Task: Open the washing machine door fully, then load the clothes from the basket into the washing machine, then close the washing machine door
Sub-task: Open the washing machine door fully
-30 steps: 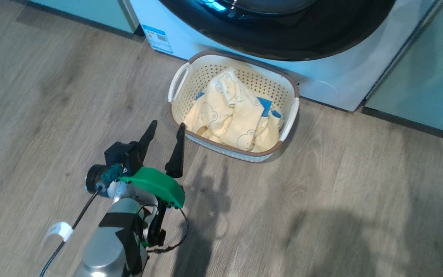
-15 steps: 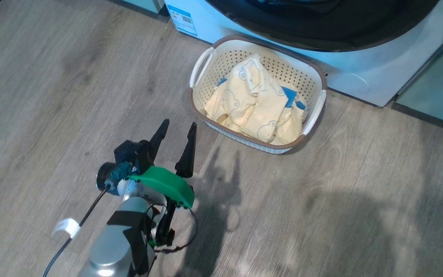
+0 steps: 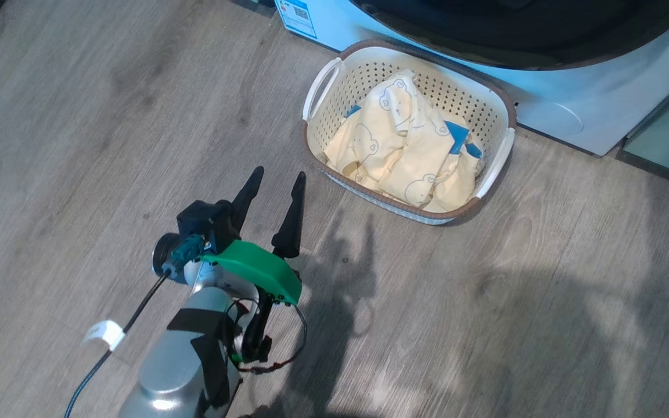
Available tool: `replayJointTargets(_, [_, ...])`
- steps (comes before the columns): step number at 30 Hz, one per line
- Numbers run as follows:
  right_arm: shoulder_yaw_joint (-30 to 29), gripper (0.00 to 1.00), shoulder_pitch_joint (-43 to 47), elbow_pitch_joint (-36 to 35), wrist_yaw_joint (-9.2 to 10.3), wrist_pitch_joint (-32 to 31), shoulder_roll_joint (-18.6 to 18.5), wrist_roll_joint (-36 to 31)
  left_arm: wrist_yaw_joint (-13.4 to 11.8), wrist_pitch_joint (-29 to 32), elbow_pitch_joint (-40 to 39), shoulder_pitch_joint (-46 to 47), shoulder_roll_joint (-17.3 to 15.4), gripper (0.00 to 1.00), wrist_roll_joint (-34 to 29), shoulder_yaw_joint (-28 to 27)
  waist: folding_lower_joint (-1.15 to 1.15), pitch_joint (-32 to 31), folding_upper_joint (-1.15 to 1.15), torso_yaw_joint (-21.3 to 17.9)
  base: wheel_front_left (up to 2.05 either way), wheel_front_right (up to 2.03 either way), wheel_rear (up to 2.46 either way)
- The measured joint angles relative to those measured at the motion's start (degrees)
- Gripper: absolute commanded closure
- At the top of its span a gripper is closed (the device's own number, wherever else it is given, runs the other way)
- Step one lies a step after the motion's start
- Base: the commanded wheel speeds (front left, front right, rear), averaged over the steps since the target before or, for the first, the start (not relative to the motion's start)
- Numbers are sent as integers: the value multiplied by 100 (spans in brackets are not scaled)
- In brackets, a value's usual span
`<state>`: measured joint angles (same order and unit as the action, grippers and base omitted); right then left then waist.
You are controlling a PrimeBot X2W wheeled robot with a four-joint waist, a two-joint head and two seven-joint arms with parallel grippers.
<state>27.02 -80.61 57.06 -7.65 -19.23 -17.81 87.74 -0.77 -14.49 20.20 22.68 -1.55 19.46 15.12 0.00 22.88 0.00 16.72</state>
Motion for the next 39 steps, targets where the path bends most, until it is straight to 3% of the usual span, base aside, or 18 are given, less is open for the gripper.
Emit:
replayJointTargets(14, [162,100,-1,-116,0,-376,16,0,-59,0,-24,35,0,0,87,38,0,46,0,61,0,0,0])
replayJointTargets(26, [364,100,206,-389,2,-1065,36,168,-90,0,46,38,0,0,87,37,0,-217,0,16,0,0,0])
replayJointTargets(39, [447,100,874,-675,2,-1519,343,392,-38,1,164,-69,0,0,11,-33,0,-601,0,-103,0,0,0])
